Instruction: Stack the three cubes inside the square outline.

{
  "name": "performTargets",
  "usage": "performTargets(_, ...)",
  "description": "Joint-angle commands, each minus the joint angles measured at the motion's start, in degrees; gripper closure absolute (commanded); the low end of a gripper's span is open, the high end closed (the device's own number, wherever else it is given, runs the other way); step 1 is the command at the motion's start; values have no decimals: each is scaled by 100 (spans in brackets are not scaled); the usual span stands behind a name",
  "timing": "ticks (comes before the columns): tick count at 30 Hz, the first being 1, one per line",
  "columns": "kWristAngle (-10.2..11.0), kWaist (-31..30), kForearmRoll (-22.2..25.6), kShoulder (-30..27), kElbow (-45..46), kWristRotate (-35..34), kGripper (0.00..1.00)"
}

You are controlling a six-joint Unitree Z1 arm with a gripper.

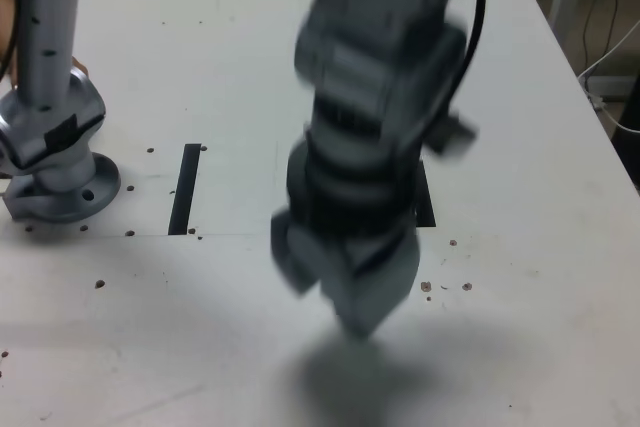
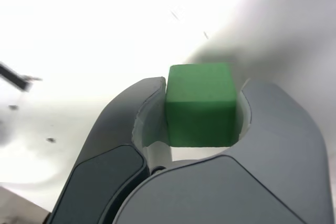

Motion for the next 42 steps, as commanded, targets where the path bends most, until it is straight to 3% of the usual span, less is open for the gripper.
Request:
performTargets(1,67,208,539,-134,-215,-9,80)
performTargets(8,137,1026,1213,-481,-708,27,80)
performTargets(12,100,1585,1239,-610,-672,48,80)
performTargets(23,-263,2761,1128,-576,-558,262,80)
performTargets(42,-713,3035,784,-265,-512,294,80)
